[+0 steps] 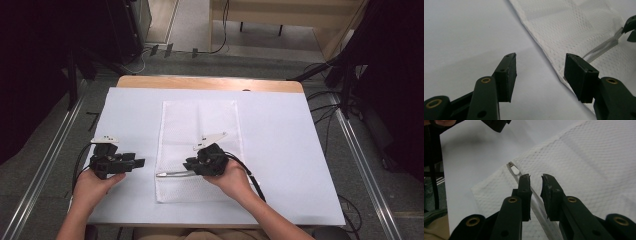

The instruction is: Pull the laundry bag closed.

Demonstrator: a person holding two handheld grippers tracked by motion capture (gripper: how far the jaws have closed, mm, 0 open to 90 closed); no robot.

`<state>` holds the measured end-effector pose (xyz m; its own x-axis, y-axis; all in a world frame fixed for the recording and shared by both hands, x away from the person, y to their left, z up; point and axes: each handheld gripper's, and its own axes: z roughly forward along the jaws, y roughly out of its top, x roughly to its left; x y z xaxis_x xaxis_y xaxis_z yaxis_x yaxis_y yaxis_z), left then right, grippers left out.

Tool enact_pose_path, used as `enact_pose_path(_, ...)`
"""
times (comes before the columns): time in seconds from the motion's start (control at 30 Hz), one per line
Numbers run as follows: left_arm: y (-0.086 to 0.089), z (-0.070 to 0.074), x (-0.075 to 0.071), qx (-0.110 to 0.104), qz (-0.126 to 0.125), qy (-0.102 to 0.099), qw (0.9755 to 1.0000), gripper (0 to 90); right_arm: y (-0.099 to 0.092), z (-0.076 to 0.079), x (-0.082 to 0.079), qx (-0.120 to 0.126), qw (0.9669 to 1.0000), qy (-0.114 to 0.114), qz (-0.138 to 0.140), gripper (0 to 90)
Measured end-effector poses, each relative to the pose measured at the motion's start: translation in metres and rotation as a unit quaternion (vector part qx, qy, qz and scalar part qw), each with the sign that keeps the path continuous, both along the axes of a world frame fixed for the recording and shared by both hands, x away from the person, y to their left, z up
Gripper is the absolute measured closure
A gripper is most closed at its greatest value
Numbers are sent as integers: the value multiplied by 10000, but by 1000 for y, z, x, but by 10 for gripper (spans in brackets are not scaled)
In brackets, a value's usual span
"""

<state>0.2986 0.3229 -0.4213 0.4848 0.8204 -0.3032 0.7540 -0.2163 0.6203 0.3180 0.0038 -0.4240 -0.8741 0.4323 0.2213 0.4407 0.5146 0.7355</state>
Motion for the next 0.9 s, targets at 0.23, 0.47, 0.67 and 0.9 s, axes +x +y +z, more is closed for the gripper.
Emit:
enact_pose_path(0.23,-1,1,3,17,-11,-35,10000,437,19,-7,-2,-66,9999,113,104,813)
enact_pose_path(0.47,0,1,6,-13,-27,-46,10000,436,34,-13,-1,-28,9996,238,163,821)
enact_pose_path(0.67,0,1,6,-13,-9,-57,10000,434,45,-21,-1,-73,9992,341,216,805)
enact_pose_path(0.9,0,1,7,-8,-20,-46,10000,433,56,-32,1,-175,9987,411,243,778)
